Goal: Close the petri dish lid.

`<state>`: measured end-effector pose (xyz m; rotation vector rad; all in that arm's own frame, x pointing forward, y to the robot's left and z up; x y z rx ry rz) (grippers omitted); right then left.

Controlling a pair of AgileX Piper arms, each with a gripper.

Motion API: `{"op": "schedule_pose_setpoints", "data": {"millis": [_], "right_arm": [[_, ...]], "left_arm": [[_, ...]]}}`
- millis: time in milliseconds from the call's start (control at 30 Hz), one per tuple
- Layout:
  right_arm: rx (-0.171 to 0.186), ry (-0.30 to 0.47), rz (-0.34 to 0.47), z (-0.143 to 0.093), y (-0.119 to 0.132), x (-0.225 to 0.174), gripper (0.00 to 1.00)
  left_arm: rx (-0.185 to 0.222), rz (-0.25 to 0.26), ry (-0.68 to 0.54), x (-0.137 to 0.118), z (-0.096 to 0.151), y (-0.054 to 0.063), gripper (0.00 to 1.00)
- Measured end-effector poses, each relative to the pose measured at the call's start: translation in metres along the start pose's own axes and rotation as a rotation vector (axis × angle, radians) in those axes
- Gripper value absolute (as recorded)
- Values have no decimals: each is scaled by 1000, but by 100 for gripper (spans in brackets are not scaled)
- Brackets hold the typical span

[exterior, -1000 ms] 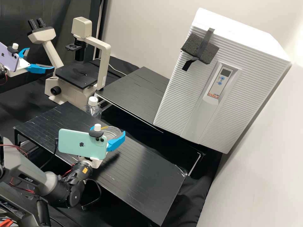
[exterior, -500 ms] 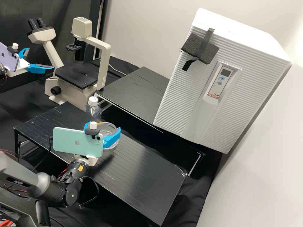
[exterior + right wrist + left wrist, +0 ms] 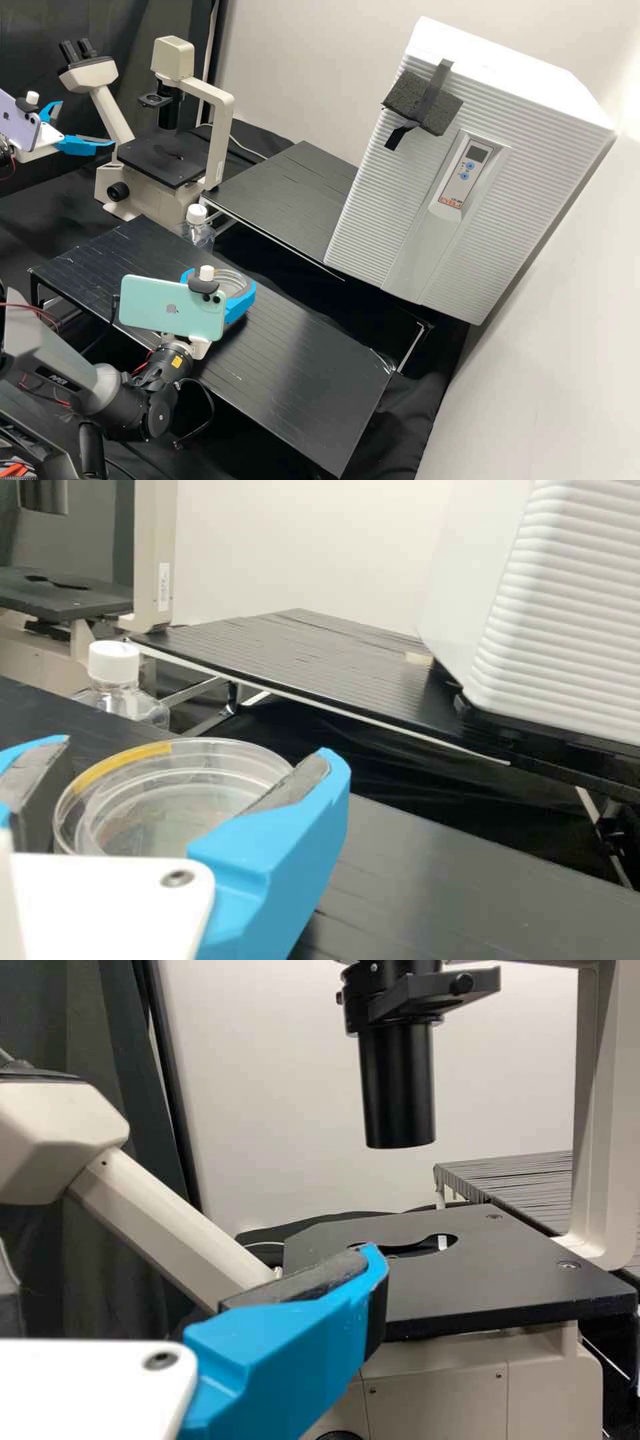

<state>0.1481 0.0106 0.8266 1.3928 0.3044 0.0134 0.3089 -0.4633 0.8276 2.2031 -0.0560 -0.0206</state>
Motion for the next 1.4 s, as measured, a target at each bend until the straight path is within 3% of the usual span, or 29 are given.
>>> {"op": "schedule_pose_setpoints", "data": {"millis": [100,133,700,900,1100,1267,1400], "right_arm": [[-1,-3,1,0,0,0,0],[-1,-3,1,0,0,0,100],[-13,-31,20,3,4,-5,100],[12,-20,68,-7,10,-13,100],[-15,-5,121,-16,15,-17,100],[41,0,210,-16,23,-16,100],[92,-12,236,-12,24,-14,100]], "left_arm": [[0,0,0,0,0,0,100],[0,0,0,0,0,0,100],[0,0,0,0,0,0,100],[0,0,0,0,0,0,100],[0,0,0,0,0,0,100],[0,0,0,0,0,0,100],[0,0,0,0,0,0,100]]}}
